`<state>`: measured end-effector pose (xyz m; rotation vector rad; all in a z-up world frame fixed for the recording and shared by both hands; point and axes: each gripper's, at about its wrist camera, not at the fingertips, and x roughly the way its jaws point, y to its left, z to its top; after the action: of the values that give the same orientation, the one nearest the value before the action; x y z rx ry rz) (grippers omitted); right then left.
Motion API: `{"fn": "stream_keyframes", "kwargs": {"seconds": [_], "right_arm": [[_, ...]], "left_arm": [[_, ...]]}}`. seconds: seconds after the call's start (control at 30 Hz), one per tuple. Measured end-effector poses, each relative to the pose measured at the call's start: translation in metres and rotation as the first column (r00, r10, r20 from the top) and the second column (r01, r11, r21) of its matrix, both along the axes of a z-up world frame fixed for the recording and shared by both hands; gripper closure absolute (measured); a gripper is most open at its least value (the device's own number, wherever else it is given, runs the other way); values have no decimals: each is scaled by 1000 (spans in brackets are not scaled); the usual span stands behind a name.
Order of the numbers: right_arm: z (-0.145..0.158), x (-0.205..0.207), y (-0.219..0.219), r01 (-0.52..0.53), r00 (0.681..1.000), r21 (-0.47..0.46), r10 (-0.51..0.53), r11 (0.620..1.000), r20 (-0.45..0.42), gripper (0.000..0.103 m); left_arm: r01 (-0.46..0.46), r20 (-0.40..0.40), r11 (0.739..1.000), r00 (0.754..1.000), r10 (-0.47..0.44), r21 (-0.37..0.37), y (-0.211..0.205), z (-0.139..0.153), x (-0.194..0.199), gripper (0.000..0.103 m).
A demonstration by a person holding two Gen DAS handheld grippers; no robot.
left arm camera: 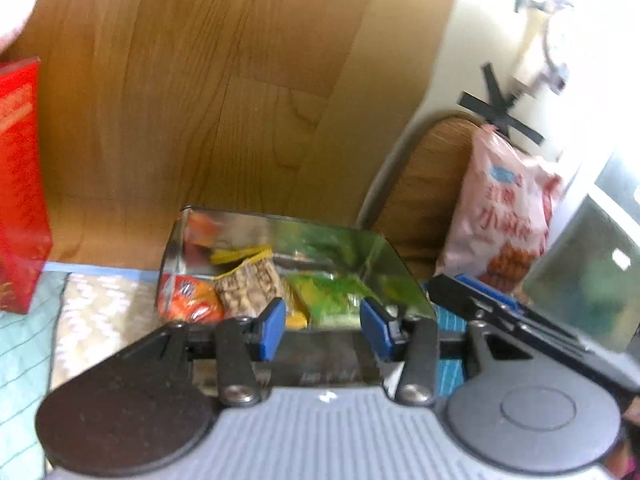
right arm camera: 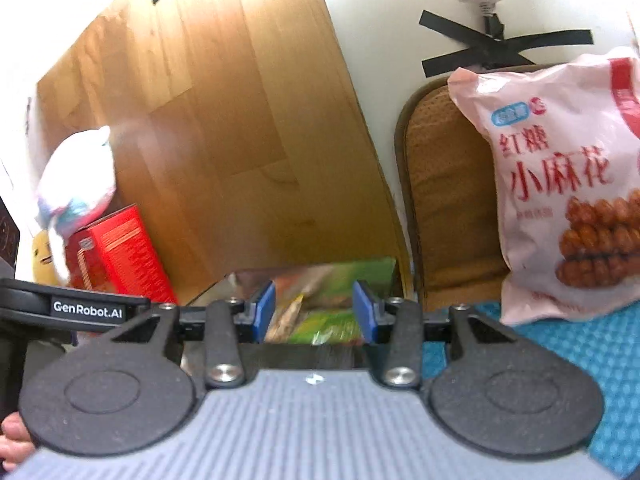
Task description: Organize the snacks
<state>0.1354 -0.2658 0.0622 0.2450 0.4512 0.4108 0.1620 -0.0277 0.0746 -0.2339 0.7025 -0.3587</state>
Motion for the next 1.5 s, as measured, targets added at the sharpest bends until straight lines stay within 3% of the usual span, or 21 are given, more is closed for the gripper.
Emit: {"fn": "stream_keyframes", "kwargs": {"seconds": [0.1, 0.23, 0.47, 0.63, 0.9, 1.17, 1.5], "right_arm": [[-7, -27, -5, -19, 999, 4, 19, 1000, -39, 57], [-20, -64, 2, -54, 994, -18, 52, 998, -92, 57], [-31, -105, 12, -35, 996, -32, 32, 999, -84, 57], [-33, -122, 11, 19, 998, -61, -22, 998, -54, 57], [-45, -137, 5, 91, 995, -87, -94, 992, -31, 54], [-49, -131, -6, 118, 990, -16, -119, 993, -78, 52], [-50, -131, -7, 126, 989, -7, -127, 992, -79, 50]], "left_arm": [[2, 19, 998, 1000, -3, 66, -4, -3, -31, 58], [-27, -27, 995, 999, 30, 93, 1, -19, -62, 58], [-126, -75, 979, 987, 139, 163, 24, -47, -103, 58], [-192, -23, 950, 979, 204, 247, 31, -55, -126, 58], [-267, 17, 916, 961, 275, 300, 40, -64, -145, 58], [-310, 73, 886, 950, 304, 344, 38, -79, -151, 54], [-318, 96, 877, 948, 304, 359, 36, -79, -155, 53]]}}
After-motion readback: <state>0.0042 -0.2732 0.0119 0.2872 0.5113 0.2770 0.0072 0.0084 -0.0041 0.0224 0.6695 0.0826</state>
